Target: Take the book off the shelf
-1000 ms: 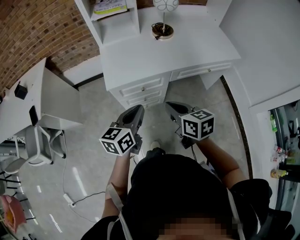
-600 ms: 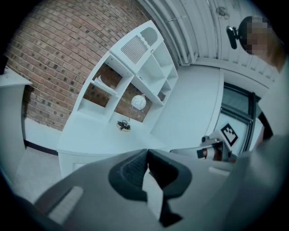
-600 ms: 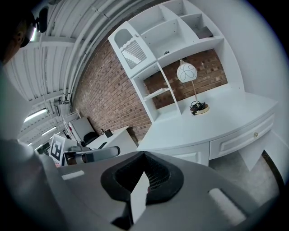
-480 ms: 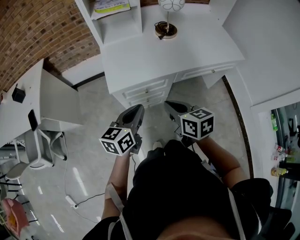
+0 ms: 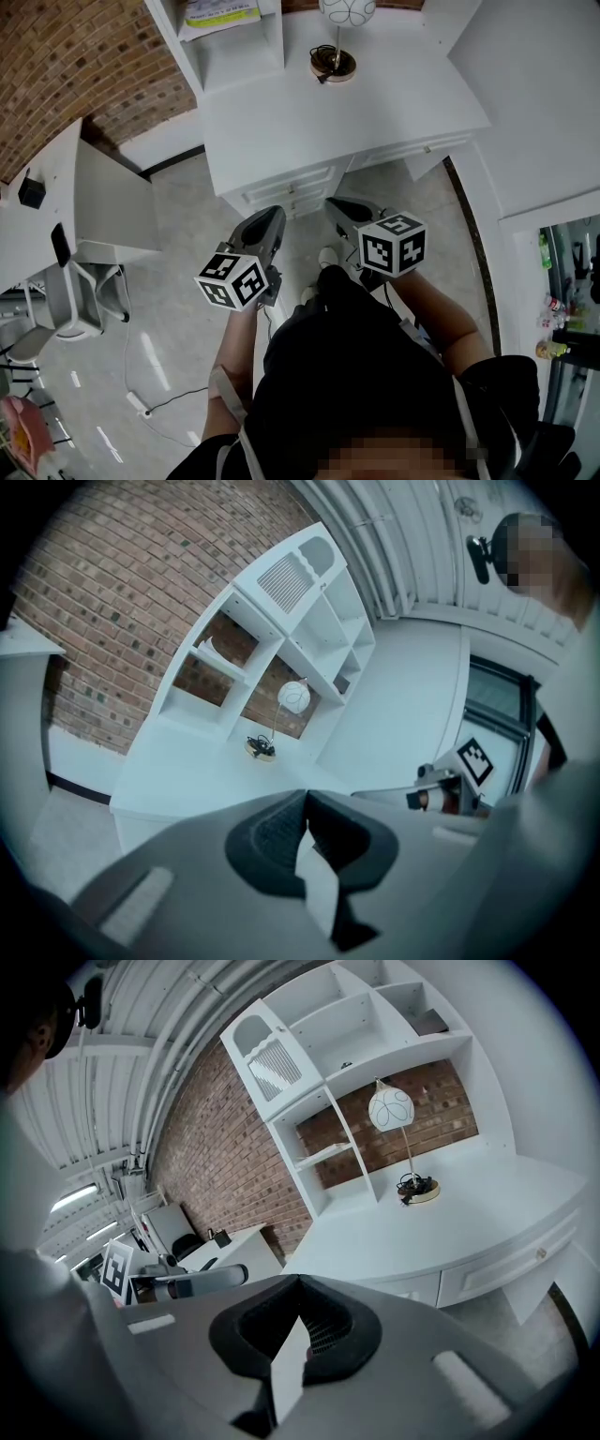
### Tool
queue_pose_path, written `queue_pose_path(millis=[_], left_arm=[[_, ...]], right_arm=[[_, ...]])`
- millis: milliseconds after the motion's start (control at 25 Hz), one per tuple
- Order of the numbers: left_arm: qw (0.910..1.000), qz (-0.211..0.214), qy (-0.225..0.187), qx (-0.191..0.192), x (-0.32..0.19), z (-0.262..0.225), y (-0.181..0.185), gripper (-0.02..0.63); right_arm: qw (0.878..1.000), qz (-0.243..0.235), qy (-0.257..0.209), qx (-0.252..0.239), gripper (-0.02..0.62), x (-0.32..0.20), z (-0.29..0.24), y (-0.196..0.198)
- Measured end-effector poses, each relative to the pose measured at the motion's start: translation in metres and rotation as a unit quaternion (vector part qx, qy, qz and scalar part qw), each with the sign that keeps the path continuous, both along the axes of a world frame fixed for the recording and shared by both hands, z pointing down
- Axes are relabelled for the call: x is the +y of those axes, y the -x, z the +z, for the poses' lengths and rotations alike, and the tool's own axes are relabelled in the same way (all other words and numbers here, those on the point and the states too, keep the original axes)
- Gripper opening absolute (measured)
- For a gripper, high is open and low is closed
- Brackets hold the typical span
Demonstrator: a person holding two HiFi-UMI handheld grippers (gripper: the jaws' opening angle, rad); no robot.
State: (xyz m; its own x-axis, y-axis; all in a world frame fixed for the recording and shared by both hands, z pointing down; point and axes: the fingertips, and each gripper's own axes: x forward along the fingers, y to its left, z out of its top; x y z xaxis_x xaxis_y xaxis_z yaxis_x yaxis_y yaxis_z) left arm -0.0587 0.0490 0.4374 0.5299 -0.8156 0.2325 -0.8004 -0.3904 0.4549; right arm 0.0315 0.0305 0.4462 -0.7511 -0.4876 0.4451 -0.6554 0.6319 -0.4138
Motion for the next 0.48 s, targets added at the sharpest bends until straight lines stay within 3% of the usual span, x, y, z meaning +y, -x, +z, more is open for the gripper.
queue_pose_path(millis=[480], left_arm=[[0.9996,-0.02,-0.01,-0.016,-0.068,-0.013,-0.004,0.006]], right_arm=[[0.999,-0.029,-0.013,-0.016,-0.002,-0.071,-0.011,0.003]])
